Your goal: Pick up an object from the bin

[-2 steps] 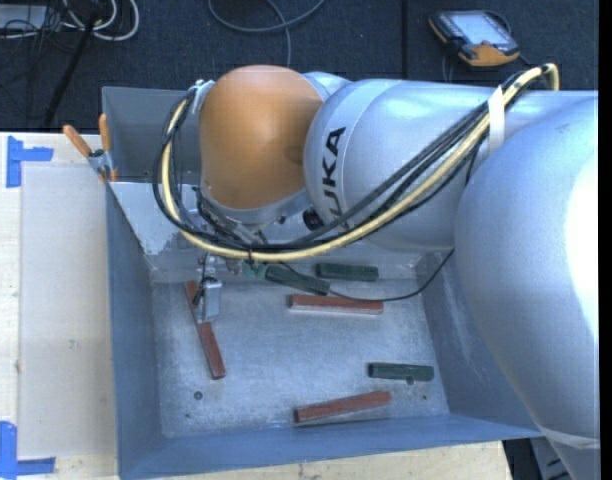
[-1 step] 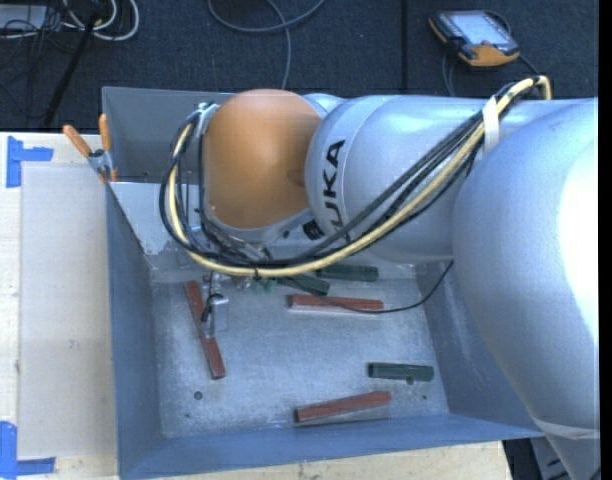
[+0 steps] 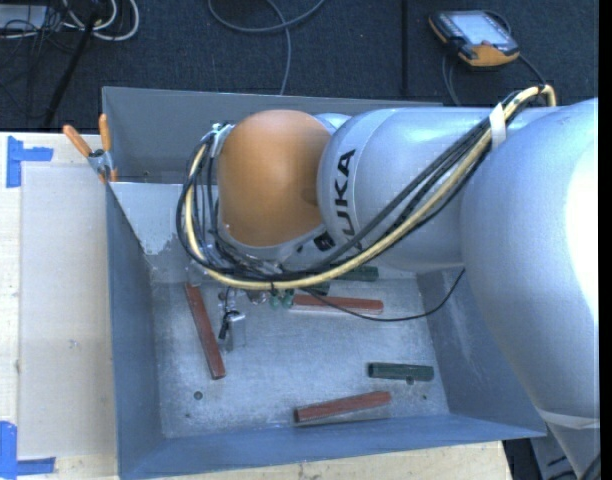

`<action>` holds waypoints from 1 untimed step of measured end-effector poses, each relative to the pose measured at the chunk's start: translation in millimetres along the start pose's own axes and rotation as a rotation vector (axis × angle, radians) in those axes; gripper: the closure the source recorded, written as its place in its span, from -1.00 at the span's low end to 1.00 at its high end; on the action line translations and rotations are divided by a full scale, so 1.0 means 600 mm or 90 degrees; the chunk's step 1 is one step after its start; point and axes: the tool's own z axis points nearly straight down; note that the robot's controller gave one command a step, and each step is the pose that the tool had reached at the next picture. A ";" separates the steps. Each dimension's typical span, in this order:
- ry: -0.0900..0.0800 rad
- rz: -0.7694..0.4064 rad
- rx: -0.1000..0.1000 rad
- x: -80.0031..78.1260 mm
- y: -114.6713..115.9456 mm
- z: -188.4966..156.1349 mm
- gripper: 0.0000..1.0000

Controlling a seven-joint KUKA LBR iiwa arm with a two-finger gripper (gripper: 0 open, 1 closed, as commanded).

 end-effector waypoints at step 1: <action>-0.007 -0.122 0.000 0.005 0.005 -0.008 -1.00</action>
Offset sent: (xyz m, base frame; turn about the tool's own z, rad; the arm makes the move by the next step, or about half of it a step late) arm -0.0217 0.0125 -0.0754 -0.2534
